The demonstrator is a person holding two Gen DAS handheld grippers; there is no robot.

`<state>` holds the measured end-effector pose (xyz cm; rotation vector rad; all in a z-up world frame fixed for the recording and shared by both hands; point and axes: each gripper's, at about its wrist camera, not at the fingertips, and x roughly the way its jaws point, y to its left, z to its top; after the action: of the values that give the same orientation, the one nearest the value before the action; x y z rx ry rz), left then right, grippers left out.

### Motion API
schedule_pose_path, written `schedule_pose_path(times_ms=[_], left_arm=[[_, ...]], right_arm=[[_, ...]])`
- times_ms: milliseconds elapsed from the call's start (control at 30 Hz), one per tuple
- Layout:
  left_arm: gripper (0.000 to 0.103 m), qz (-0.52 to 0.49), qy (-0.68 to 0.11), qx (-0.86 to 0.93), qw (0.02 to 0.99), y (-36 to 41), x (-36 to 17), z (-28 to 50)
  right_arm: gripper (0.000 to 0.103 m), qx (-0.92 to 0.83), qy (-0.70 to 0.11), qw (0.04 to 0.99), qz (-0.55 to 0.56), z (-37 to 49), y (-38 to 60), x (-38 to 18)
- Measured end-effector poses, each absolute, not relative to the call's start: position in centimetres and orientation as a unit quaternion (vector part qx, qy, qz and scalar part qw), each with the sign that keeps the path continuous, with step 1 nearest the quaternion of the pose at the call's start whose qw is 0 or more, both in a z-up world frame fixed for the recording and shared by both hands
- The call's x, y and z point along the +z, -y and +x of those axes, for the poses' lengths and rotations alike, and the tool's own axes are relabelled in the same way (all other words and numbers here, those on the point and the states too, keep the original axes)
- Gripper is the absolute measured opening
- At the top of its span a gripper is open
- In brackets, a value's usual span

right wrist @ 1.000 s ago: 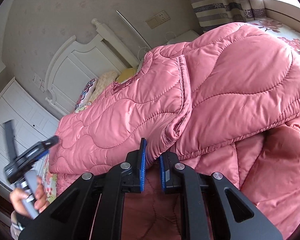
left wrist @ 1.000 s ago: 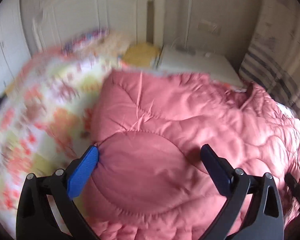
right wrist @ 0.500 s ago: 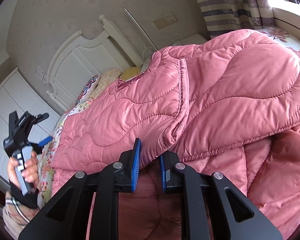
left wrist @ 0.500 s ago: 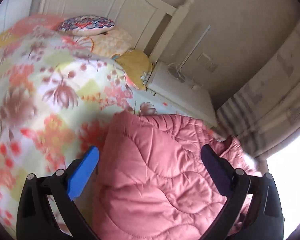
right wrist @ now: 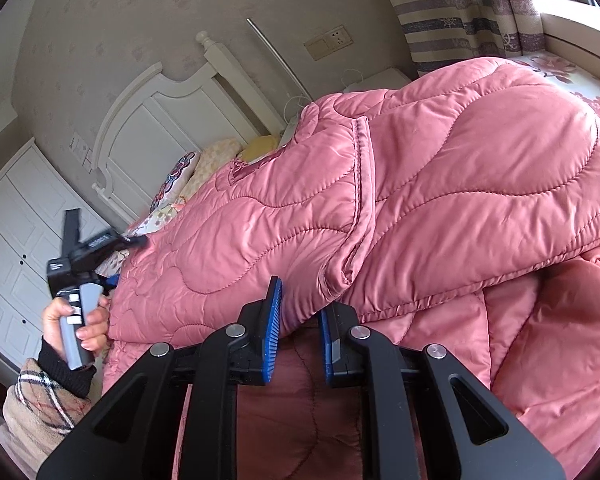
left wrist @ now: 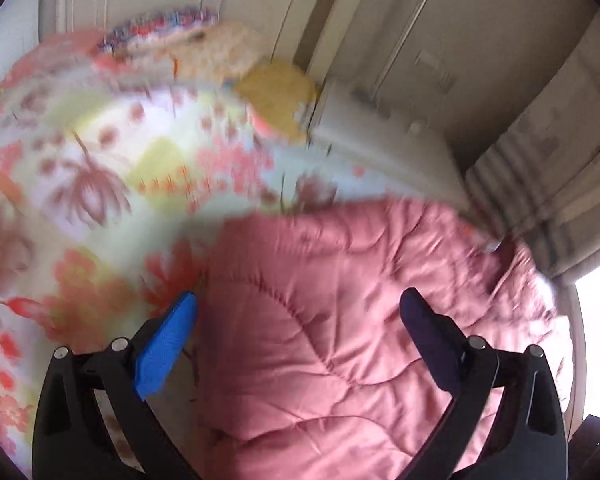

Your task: Fold large clothes

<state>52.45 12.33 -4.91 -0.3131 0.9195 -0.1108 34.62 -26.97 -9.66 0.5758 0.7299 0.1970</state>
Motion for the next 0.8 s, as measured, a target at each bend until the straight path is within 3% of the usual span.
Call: schedule_pose_path(times_ms=[100, 167, 333, 500, 633, 800], left_arm=[[0.101, -0.141, -0.407, -0.086, 0.898, -11.5, -2.4, 51.3], [0.101, -0.080, -0.408, -0.094, 0.905, -9.3, -2.4, 51.2], [0.101, -0.006, -0.492, -0.042, 0.869, -6.7, -8.7, 52.6], [0.100, -0.028, -0.440, -0.021, 0.897, -6.3, -6.1, 48.9], [0.101, -0.003, -0.379, -0.089, 0.921, -1.1, -3.3, 42.8], [0.101, 0.067, -0.417, -0.117, 0.899, 4.7, -8.0, 41.4]], right_arm=[[0.015, 0.093, -0.352, 0.890, 0.274, 34.7, 26.9, -9.6], [0.014, 0.094, -0.353, 0.890, 0.275, 34.7, 27.0, -9.7], [0.014, 0.094, -0.352, 0.890, 0.276, 34.6, 27.0, -9.7], [0.015, 0.095, -0.352, 0.888, 0.280, 34.7, 27.1, -9.8], [0.015, 0.093, -0.353, 0.889, 0.277, 34.8, 27.0, -9.8], [0.015, 0.091, -0.353, 0.890, 0.274, 34.7, 26.9, -9.7]])
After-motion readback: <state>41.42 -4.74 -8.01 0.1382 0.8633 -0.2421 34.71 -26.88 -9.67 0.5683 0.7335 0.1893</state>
